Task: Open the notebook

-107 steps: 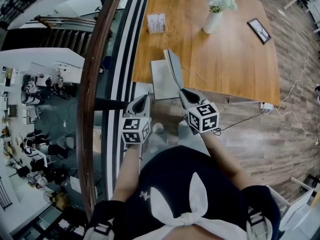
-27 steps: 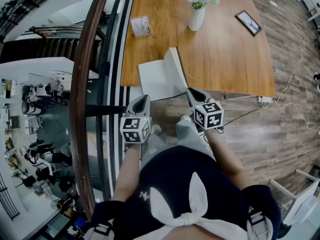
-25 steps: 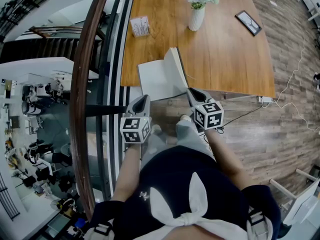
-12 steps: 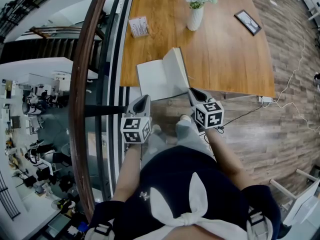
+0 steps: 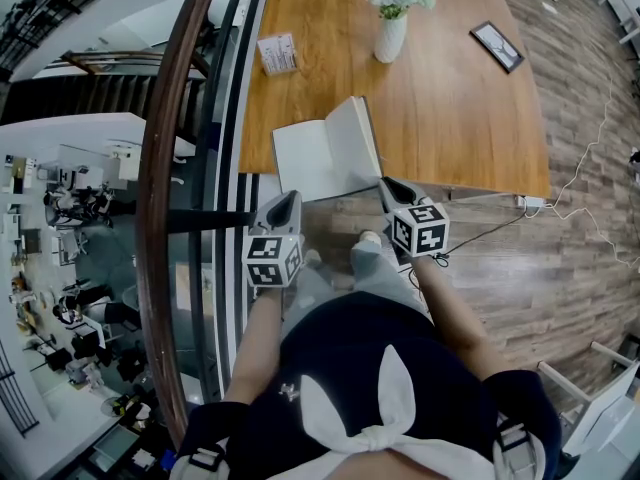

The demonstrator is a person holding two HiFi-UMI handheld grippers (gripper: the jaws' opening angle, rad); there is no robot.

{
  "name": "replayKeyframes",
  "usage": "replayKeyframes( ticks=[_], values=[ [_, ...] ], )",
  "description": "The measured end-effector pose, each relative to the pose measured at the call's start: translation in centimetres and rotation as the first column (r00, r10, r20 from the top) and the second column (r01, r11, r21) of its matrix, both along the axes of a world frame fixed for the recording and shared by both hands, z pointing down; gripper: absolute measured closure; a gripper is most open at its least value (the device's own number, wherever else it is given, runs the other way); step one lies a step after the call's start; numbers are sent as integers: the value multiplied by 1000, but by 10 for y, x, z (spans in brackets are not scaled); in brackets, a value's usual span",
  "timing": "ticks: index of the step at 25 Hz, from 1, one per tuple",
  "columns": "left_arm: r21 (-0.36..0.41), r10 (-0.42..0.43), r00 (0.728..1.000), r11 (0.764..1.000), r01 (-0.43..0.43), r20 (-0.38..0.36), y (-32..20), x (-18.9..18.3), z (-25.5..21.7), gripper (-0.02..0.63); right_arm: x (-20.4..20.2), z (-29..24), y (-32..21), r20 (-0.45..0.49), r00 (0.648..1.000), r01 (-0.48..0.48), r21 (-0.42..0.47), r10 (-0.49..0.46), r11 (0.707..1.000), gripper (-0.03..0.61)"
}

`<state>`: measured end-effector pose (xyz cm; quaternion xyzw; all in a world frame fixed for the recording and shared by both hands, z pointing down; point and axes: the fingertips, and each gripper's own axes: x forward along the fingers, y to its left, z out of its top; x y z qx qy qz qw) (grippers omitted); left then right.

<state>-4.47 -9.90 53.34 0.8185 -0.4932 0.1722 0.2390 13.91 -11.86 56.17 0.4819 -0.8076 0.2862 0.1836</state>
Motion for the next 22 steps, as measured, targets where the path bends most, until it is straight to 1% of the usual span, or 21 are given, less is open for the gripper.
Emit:
replayKeyframes(
  ticks=[22],
  values=[
    [-3, -20, 1000, 1000, 20, 11, -9, 17, 1, 597, 29, 28, -5, 4, 1000, -13, -65, 14, 998, 554]
  ],
)
